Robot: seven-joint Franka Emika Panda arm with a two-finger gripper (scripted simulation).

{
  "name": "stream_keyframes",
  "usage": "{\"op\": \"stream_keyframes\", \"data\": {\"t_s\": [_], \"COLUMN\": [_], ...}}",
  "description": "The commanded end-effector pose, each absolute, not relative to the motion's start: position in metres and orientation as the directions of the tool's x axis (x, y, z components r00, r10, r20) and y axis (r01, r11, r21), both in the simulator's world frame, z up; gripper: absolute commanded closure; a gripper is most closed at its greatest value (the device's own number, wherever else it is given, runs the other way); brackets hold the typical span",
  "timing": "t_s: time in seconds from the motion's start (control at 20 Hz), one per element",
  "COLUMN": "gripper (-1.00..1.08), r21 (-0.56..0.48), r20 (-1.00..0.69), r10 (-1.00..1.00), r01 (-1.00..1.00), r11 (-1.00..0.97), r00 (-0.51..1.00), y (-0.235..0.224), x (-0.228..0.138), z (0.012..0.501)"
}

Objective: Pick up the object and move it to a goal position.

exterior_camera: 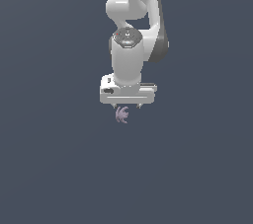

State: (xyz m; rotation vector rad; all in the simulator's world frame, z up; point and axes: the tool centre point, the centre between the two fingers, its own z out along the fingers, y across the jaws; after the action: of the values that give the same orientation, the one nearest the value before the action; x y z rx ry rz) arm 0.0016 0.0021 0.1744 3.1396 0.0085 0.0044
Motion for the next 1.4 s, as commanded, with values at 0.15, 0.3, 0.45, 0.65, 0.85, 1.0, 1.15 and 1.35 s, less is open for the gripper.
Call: {"op": "stream_keyframes", "data": {"t_s": [0.15, 0.3, 0.45, 0.65, 0.85, 1.0, 1.15, 1.35], "gripper": [-0.92, -0.92, -0.92, -0.92, -0.92, -0.92, -0.92, -0.92], "r21": [0.006, 0.018, 0.03, 0.033, 0.031, 0.028, 0.023, 0.014], "r20": [0.005, 0.01, 0.015, 0.016, 0.016, 0.015, 0.013, 0.009], "r10": [0.005, 0.005, 0.004, 0.003, 0.001, -0.008, -0.024, -0.056], "r01": [0.005, 0.004, 0.003, 0.003, 0.001, -0.008, -0.024, -0.056], "r11": [-1.0, -1.0, -1.0, -0.999, -1.0, -1.0, -0.999, -0.998], "r00": [1.0, 1.0, 1.0, 1.0, 1.0, 1.0, 1.0, 0.998], "y": [0.001, -0.004, -0.008, -0.009, -0.009, -0.01, -0.011, -0.014], "x": [0.002, 0.002, 0.002, 0.002, 0.002, -0.001, -0.005, -0.014], "z": [0.176, 0.179, 0.183, 0.183, 0.181, 0.175, 0.163, 0.141]}}
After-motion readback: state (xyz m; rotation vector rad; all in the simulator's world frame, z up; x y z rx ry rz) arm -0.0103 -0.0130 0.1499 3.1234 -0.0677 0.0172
